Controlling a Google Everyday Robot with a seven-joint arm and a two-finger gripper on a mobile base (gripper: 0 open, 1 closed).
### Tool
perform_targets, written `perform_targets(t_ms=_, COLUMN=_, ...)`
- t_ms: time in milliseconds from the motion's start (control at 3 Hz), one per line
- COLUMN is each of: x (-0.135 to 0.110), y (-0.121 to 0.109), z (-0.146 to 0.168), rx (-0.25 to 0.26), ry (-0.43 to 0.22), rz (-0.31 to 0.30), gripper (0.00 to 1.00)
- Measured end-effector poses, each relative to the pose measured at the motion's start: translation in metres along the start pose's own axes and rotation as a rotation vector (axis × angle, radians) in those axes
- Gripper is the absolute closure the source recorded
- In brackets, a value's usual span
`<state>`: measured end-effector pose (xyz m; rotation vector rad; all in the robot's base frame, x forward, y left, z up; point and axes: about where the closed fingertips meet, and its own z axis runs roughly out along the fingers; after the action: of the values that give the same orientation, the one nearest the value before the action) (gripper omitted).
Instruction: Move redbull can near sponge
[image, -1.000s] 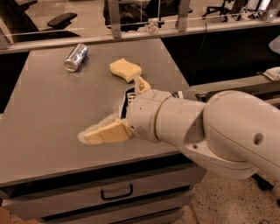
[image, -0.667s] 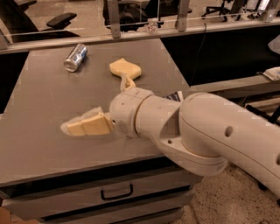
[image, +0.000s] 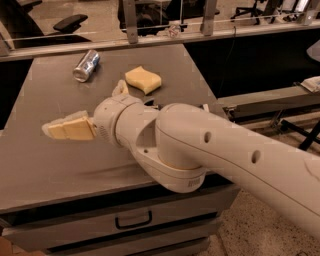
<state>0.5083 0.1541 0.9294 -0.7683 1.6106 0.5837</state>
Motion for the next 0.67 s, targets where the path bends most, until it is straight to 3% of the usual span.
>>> perform_targets(t_ms=333, x=0.0045, y=-0.0178, z=0.0027, rx=0.085, ry=0.022, rz=-0.002, gripper=0.00)
perform_targets(t_ms=667, x=0.0045, y=-0.0178, z=0.0027, rx=0.085, ry=0.022, rz=-0.002, gripper=0.00)
